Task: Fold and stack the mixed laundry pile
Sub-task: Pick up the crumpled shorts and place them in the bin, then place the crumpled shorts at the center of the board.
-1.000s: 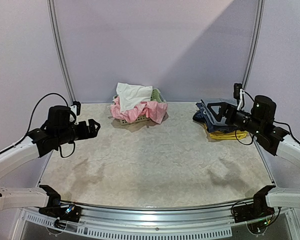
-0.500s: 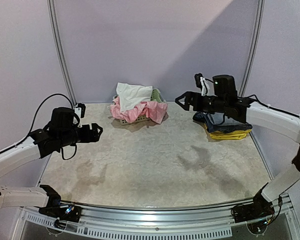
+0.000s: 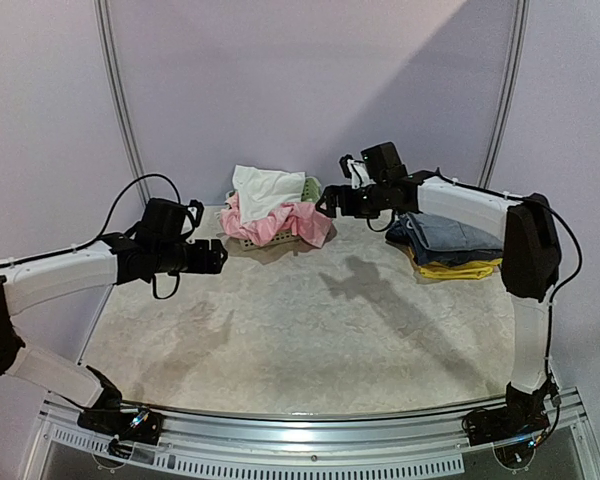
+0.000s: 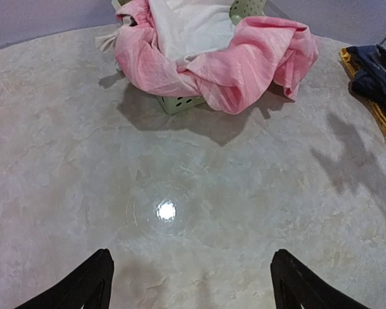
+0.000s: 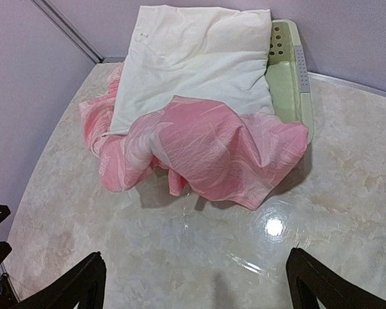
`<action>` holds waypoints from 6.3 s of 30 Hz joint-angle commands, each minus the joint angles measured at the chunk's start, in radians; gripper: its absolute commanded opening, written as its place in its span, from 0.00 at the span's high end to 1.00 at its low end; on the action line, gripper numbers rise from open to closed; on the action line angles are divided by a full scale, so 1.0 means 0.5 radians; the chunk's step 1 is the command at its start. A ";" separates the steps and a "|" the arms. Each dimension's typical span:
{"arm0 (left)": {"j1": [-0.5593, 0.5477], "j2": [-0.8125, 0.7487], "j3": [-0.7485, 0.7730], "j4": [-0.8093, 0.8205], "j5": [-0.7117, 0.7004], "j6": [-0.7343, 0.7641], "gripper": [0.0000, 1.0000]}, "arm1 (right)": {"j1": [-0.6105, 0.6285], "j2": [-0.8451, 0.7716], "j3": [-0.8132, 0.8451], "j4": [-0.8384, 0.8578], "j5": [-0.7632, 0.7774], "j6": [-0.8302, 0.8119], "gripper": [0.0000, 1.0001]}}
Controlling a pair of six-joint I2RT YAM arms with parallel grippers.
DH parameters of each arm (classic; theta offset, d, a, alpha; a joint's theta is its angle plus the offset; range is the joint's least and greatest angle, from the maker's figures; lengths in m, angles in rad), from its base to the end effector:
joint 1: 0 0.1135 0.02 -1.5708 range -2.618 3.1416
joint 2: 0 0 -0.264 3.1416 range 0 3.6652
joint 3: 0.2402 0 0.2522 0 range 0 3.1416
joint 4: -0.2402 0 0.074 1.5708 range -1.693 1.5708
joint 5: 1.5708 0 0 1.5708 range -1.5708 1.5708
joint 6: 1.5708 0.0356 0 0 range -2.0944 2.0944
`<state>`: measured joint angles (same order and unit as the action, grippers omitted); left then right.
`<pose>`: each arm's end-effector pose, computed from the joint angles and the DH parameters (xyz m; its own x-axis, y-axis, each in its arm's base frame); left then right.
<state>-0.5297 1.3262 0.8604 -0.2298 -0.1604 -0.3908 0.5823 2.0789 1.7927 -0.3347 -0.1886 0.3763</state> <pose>0.2494 -0.1394 0.2433 -0.6610 -0.0487 -0.7488 0.1527 0.9683 -0.1978 0.4047 0.2745 0.2692 -0.6972 -0.0269 -0.7164 -0.4423 0.8026 0.4003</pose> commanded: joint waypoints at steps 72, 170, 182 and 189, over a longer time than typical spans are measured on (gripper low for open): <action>0.090 1.176 1.603 -0.374 0.287 0.295 1.00 | -0.096 -0.293 -0.622 0.115 -0.037 -0.182 0.01; -0.468 0.177 0.620 -0.337 0.339 0.162 0.07 | -0.102 -1.204 -1.500 0.399 0.022 -0.004 0.01; -0.320 0.294 0.594 -0.422 -0.089 0.130 0.04 | -0.098 -0.794 -1.352 0.451 -0.249 0.061 0.01; -0.242 0.574 0.560 -0.220 0.208 0.161 0.11 | -0.051 -0.442 -1.077 0.353 -0.347 0.031 0.05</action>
<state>-0.6659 1.5280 1.1507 -0.3950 -0.1421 -0.3141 0.5396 1.7748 1.1625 -0.1287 -0.3138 0.4004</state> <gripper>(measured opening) 0.896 0.960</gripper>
